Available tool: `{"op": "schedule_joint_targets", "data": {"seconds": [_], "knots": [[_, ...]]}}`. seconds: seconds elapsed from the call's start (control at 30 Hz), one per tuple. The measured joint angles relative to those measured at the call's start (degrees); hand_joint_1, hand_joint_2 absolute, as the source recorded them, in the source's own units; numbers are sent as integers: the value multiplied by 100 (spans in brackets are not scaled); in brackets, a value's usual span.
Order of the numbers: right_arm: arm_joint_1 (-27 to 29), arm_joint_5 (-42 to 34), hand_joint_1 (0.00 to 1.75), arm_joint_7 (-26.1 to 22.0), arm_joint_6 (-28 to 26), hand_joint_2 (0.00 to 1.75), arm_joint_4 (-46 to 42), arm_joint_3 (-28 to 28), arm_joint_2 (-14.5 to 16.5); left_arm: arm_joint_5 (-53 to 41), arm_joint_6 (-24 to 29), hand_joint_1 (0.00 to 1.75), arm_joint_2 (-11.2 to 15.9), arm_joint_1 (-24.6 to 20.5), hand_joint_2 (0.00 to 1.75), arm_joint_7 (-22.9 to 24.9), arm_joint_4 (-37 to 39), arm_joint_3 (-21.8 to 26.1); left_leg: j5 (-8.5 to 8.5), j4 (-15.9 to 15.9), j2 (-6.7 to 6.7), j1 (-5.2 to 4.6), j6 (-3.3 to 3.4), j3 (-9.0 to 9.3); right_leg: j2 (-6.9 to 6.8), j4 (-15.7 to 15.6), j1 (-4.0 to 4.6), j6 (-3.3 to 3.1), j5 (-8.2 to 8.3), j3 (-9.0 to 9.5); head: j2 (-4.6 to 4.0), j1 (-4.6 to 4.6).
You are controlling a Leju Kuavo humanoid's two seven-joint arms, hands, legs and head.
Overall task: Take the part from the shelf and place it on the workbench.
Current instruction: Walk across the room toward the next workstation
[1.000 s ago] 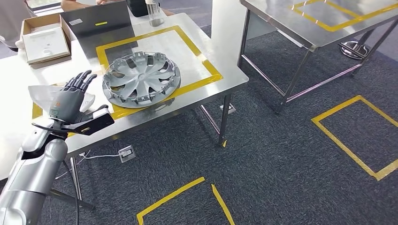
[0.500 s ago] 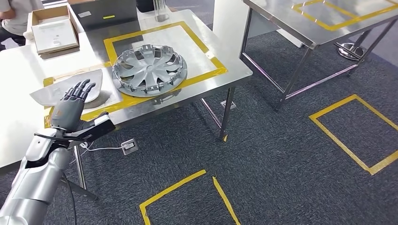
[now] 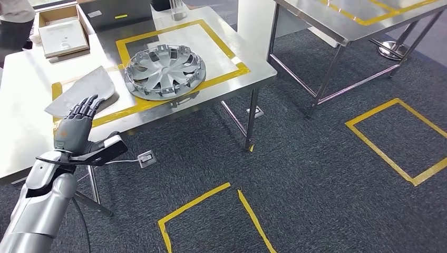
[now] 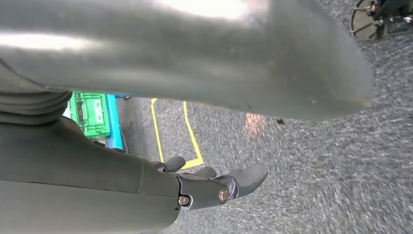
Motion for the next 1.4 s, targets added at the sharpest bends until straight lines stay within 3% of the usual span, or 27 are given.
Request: {"op": "schedule_joint_targets", "data": {"seconds": [0.07, 0.13, 0.17, 0.23, 0.3, 0.33, 0.37, 0.4, 0.5, 0.53, 0.63, 0.7, 0.8, 0.83, 0.87, 0.93, 1.0, 1.03, 1.1, 1.17, 1.23, 1.3, 1.33, 1.37, 1.4], "knots": [[-2, -10, 0, 0, -6, 0, 0, 0, -2, -25, 0, 0, -27, -44, 0, -28, 30, 1, -54, -231, -30, -21, 100, 114, 4, 27, 19, 78, 58, -38, 1, 4], [1, -13, 0, -1, -11, 0, 0, -1, -2, -39, -1, 0, -61, -93, 0, -47, 72, 1, -11, -216, -26, -24, 223, 35, 10, 40, 12, 149, 94, -59, 1, 7], [4, -14, 0, -1, -13, 0, 0, -1, -2, -44, -1, 0, -84, -125, 0, -53, 90, 0, 31, -215, -18, -23, 279, -1, 16, 101, 1, 180, 22, -99, 1, 10], [8, -17, 0, -2, -14, 0, 0, -3, -2, -58, -1, 0, -127, -184, 0, -63, 115, -1, 137, -221, -1, -22, 368, -101, 29, 530, -14, 224, -389, -275, 1, 14], [9, -18, 0, -1, -14, 0, 0, -4, -2, -74, 0, 0, -155, -203, 0, -65, 139, -2, 236, -214, 3, -42, 398, -227, 37, 1257, -13, 240, -868, -502, 1, 15], [10, -14, 0, 0, -14, 0, 0, -4, -2, -79, 0, 0, -167, -204, 0, -61, 155, -2, 282, -206, 6, -55, 402, -292, 40, 1523, -10, 237, -970, -550, 1, 16], [10, -6, 0, 1, -14, 0, 0, -4, -2, -82, 0, 0, -175, -203, 0, -55, 168, -2, 321, -198, 8, -67, 404, -351, 41, 1603, -5, 223, -960, -505, 1, 15], [10, 7, 0, 1, -14, 0, 0, -4, -3, -85, 1, 0, -184, -204, 0, -46, 178, -2, 356, -189, 8, -77, 401, -403, 44, 1464, 4, 197, -866, -350, 1, 16], [-5, 40, 0, -1, 0, 0, -1, -4, -11, -85, 2, 0, -203, -213, 0, -25, 184, -1, 439, -175, 10, -91, 358, -488, 52, 368, 70, 62, -596, 407, 0, 11], [-8, 49, 0, -1, 9, 44, -1, -3, -15, -86, 2, 0, -206, -219, 0, -21, 185, 0, 463, -175, 14, -88, 330, -496, 52, 140, 96, 26, -569, 541, 0, 14], [-7, 75, 0, 0, 39, 175, 0, -2, -19, -90, 2, 0, -215, -230, 0, -5, 185, 2, 540, -199, 21, -77, 221, -516, 37, 9, 118, -39, -499, 546, 0, 22], [-10, 87, 0, 0, 56, 175, 0, -1, -17, -96, 2, 0, -218, -233, 0, 12, 183, 3, 394, -79, 18, -80, 163, -597, 16, -52, 75, -104, -404, 500, 0, 17], [-9, 92, 0, -1, 70, 175, 0, 2, -12, -98, 1, 0, -216, -235, 0, 24, 192, 4, -268, 781, 18, -67, 90, -878, 2, -73, 52, -151, -271, 359, 1, 5], [-5, 92, 0, 0, 72, 175, 0, 2, -10, -99, 1, 0, -217, -228, 0, 24, 199, 4, -401, 1066, 19, -63, 69, -938, 0, -70, 52, -147, -231, 303, 1, 5], [-1, 92, 0, 0, 73, 175, 0, 2, -8, -99, 0, 0, -218, -223, 0, 25, 206, 4, -421, 1198, 20, -60, 56, -925, -2, -64, 51, -140, -190, 246, 1, 4], [1, 92, 0, 1, 78, 175, 0, 2, -5, -101, 0, 0, -222, -223, 0, 27, 210, 4, -189, 873, 23, -51, 43, -607, -5, -41, 40, -108, -115, 139, 1, 4], [-4, 92, 0, 0, 86, 175, 0, 2, -3, -109, 0, 0, -234, -236, 0, 34, 205, 4, -18, 138, 19, -54, 53, -124, -5, 2, 33, -55, -61, 53, 1, 4], [-5, 92, 0, -1, 92, 175, 0, 2, -3, -116, 0, 0, -243, -238, 0, 40, 201, 4, 3, -107, 10, -64, 77, 25, -4, 20, 37, -22, -33, 26, 1, 6], [-5, 92, 0, -1, 104, 175, 0, 2, -4, -138, 0, 0, -264, -234, 0, 65, 192, 4, -2, -233, -12, -94, 170, 81, -2, 29, 51, 44, 35, -9, 1, 7], [1, 92, 0, -2, 113, 175, 0, 2, -4, -152, -7, 0, -290, -232, 0, 93, 188, 4, 57, -239, -8, -87, 286, -2, 8, 40, 44, 112, 62, -47, 1, 6], [1, 89, 0, -2, 113, 175, 0, 2, -4, -158, -18, 0, -325, -233, 0, 120, 171, 6, 146, -252, 4, -73, 389, -100, 29, 324, 32, 177, -213, -186, 1, 10], [0, 84, 0, -1, 111, 175, 0, 2, -5, -145, 22, 0, -352, -217, 0, 136, 146, 18, 227, -250, 6, -78, 436, -207, 44, 1020, 28, 222, -702, -432, 1, 14], [3, 80, 0, -1, 110, 175, 0, 2, -5, -123, 64, 0, -366, -199, 0, 132, 133, 35, 263, -246, 6, -85, 445, -260, 49, 1365, 28, 233, -864, -531, 1, 13], [6, 77, 0, 0, 109, 175, 0, 2, -6, -92, 109, 0, -384, -174, 44, 118, 114, 59, 297, -242, 6, -93, 448, -307, 52, 1571, 30, 232, -921, -560, 1, 14], [8, 72, 0, 0, 108, 175, 0, 2, -6, -59, 149, 0, -403, -144, 87, 100, 86, 86, 327, -238, 5, -103, 447, -346, 56, 1566, 35, 217, -876, -484, 1, 14]]}}
